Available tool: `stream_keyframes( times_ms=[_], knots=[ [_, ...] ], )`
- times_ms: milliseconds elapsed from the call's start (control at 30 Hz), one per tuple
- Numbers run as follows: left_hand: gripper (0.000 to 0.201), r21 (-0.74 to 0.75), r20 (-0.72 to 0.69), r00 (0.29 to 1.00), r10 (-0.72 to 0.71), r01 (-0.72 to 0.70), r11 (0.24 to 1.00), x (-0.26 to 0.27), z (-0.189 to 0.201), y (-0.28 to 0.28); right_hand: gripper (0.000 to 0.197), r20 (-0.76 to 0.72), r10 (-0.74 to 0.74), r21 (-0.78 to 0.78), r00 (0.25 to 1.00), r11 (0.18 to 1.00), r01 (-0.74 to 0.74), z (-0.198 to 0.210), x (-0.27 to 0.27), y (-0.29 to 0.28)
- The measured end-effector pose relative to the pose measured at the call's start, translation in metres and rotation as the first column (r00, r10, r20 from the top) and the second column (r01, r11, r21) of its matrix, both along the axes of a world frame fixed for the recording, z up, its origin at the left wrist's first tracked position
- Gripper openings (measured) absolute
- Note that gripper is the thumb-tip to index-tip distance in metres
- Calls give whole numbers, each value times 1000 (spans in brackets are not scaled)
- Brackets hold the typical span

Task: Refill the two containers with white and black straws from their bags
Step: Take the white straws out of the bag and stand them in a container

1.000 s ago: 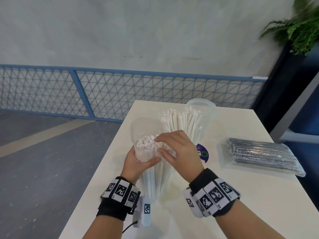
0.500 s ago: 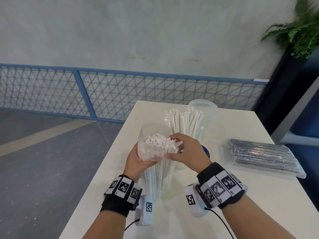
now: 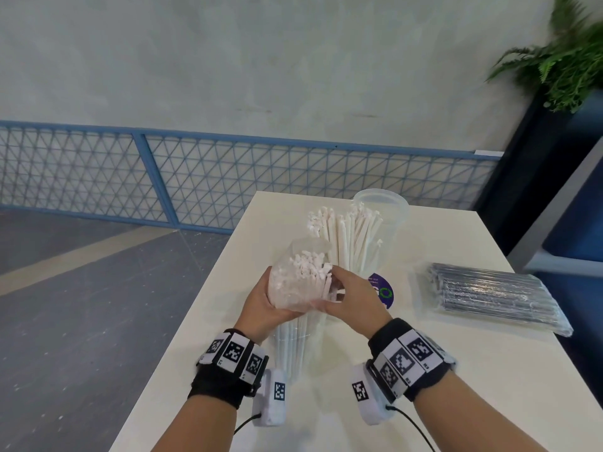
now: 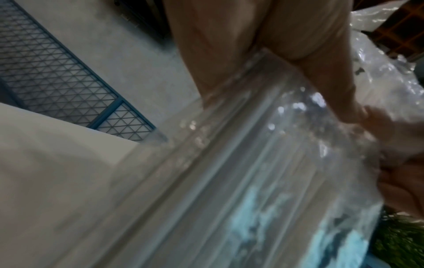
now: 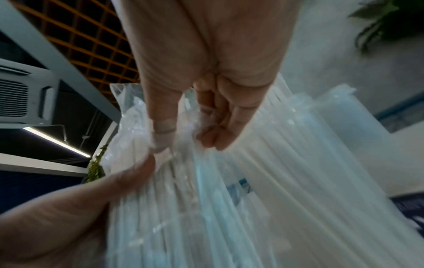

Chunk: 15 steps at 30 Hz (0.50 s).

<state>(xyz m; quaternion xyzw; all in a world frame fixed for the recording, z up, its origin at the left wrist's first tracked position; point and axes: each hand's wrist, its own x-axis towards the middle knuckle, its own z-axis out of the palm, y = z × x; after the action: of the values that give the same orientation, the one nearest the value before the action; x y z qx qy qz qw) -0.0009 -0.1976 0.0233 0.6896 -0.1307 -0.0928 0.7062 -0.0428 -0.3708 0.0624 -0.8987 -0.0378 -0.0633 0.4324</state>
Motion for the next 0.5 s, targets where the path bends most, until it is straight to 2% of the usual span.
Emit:
stream_keyframes(
  times_ms=[100,167,233,333,433,467,500],
  knots=[
    [79,-1,1,1000,-19,19,1000,1,0,2,33,-2,-35,128,999,991,35,-11,0,6],
    [79,7,0,999,-39,39,999,0,1,3,28,28,-61,148,998,987,57,-13,2,12],
    [79,11,2,999,-42,42,999,-1,2,2,32,56,-90,154,994,985,80,-15,6,16],
    [82,5,11,1000,-27,27,1000,0,2,3,58,-22,-92,190,996,977,94,-18,11,20],
    [84,-6,6,1000,-16,16,1000,1,1,2,82,-85,-158,234,984,957,174,-21,11,26],
    [83,1,8,1000,-6,6,1000,1,1,2,88,-86,-183,262,979,944,200,-22,9,28],
    [81,13,9,1000,4,-4,1000,1,1,1,85,-77,-206,291,975,931,220,-24,9,28]
  ],
)
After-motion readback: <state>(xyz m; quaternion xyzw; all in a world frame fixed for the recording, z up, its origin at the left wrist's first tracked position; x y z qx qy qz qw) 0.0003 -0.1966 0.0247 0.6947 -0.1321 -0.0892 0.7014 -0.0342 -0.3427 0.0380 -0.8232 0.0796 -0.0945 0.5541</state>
